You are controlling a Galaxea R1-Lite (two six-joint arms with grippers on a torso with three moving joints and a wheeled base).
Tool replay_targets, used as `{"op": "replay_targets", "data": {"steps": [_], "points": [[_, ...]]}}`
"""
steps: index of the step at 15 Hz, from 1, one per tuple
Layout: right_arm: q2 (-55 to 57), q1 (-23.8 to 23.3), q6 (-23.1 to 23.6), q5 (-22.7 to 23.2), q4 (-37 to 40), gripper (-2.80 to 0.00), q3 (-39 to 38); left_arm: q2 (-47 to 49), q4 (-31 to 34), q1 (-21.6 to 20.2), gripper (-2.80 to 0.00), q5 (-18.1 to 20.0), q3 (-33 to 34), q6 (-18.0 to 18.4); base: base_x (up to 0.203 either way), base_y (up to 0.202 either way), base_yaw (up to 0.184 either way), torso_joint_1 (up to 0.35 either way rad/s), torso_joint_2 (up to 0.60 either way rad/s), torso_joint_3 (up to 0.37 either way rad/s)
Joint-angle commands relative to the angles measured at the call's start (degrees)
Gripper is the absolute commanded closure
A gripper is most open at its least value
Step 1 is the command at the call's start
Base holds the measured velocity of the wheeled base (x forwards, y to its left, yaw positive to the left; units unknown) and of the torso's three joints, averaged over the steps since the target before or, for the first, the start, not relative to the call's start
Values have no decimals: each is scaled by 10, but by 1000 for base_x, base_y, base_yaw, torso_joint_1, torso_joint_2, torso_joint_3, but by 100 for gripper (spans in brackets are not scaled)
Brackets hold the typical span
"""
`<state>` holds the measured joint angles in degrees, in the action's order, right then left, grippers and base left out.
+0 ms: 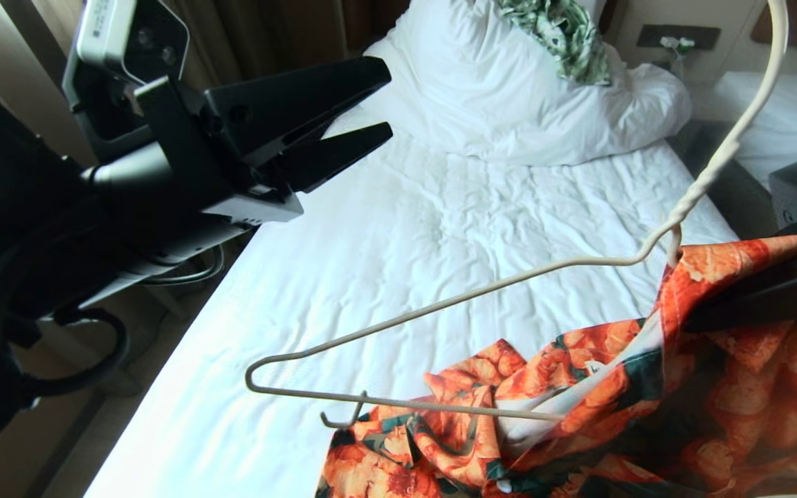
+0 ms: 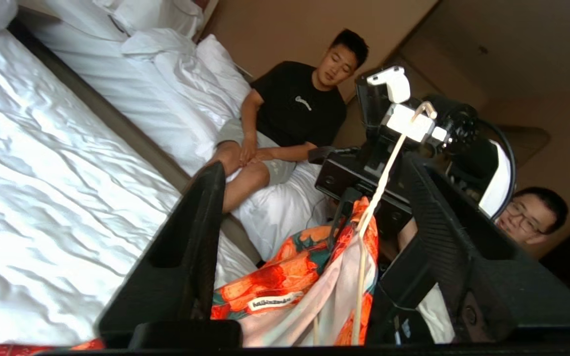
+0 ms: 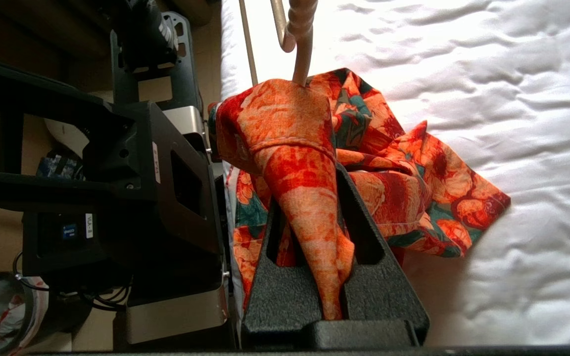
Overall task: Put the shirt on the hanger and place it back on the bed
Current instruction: Hook one side of the shirt onto the hanger
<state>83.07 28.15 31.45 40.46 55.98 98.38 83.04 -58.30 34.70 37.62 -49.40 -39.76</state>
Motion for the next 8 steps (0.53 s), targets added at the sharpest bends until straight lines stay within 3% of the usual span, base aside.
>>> {"op": "replay_targets", "data": {"steps": [1, 8], "points": [[-18, -12, 2, 2, 3, 0, -15, 6, -3, -11, 0, 3, -2, -2, 0, 0, 0, 0, 0, 0], [-41, -69, 3, -6, 0, 0, -41, 63, -2, -30, 0, 3, -24, -1, 0, 0, 0, 0, 0, 0]]}}
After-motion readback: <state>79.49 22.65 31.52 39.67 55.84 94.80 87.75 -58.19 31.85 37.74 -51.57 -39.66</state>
